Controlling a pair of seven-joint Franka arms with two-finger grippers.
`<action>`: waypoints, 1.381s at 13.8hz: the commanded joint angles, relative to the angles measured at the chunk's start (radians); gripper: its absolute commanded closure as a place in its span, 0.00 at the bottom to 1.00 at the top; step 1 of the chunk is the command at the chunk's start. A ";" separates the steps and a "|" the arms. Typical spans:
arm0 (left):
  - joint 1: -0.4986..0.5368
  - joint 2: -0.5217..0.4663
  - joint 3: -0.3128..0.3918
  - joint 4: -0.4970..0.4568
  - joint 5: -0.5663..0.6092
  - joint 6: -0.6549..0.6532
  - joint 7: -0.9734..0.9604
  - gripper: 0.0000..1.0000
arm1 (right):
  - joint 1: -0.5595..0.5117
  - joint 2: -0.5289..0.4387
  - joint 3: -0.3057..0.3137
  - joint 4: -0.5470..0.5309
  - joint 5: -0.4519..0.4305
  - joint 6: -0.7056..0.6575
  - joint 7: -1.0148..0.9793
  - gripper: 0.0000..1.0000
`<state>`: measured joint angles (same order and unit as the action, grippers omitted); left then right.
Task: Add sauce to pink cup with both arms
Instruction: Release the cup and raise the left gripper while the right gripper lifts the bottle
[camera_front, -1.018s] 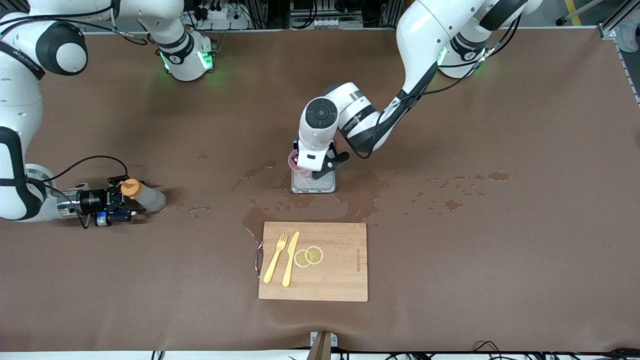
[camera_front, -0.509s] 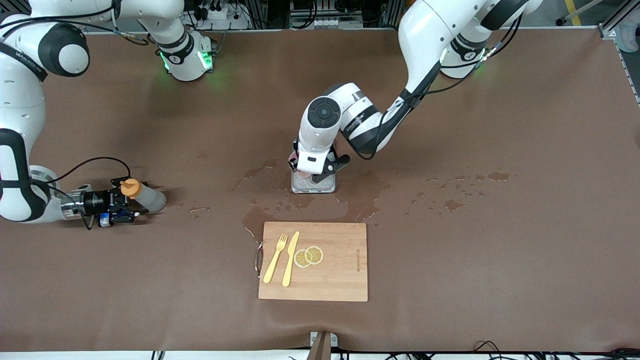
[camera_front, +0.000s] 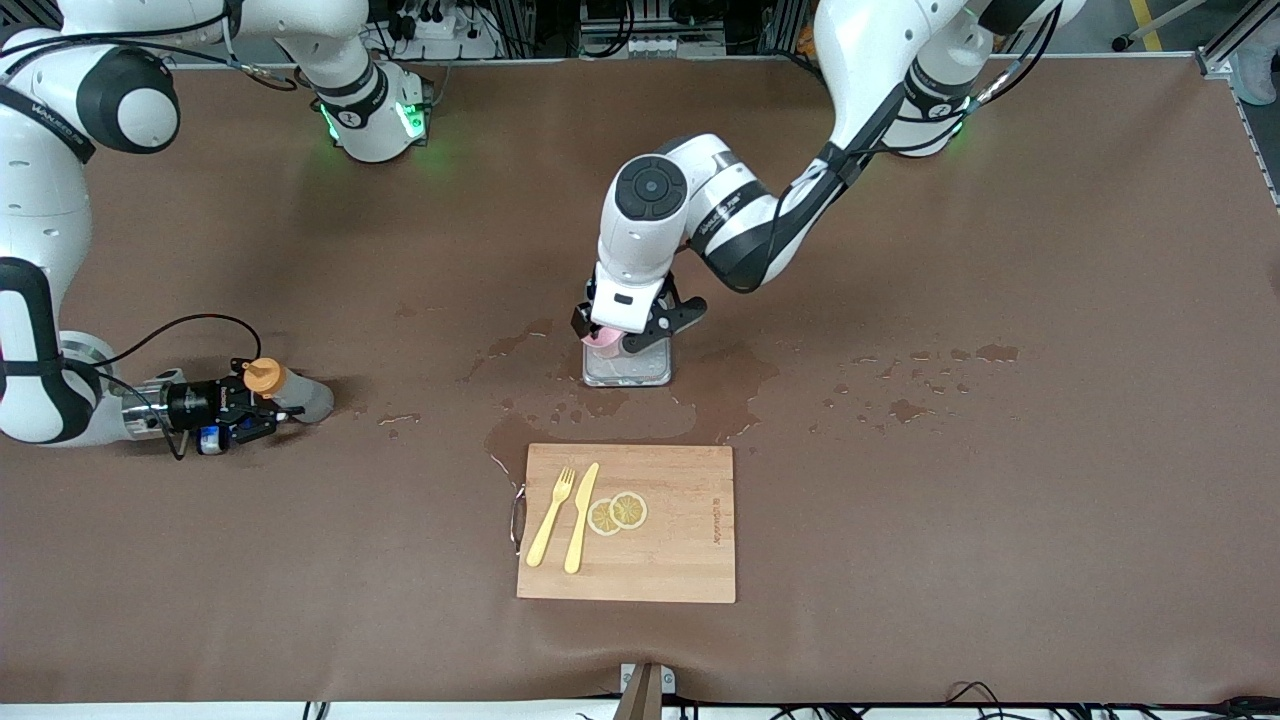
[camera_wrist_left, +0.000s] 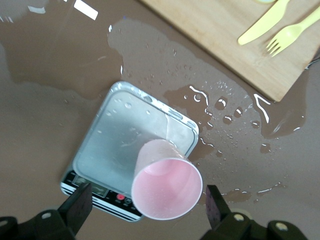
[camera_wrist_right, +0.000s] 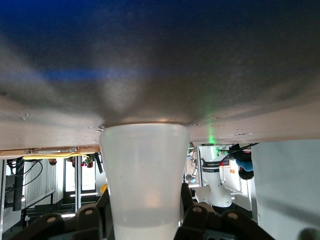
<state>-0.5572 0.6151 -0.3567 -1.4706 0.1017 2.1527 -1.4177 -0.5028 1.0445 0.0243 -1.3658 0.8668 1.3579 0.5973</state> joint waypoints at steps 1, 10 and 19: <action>0.072 -0.095 -0.005 -0.037 0.021 -0.069 0.095 0.00 | 0.006 0.008 0.000 0.014 0.018 -0.006 0.033 0.62; 0.391 -0.357 -0.013 -0.296 -0.014 -0.083 0.543 0.00 | 0.075 -0.083 -0.001 0.033 -0.009 -0.008 0.219 0.59; 0.628 -0.486 -0.016 -0.307 -0.106 -0.211 0.937 0.00 | 0.197 -0.175 -0.006 0.037 -0.049 -0.003 0.410 0.56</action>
<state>0.0280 0.1778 -0.3613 -1.7447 0.0129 1.9626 -0.5615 -0.3320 0.9172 0.0273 -1.3177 0.8442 1.3600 0.9596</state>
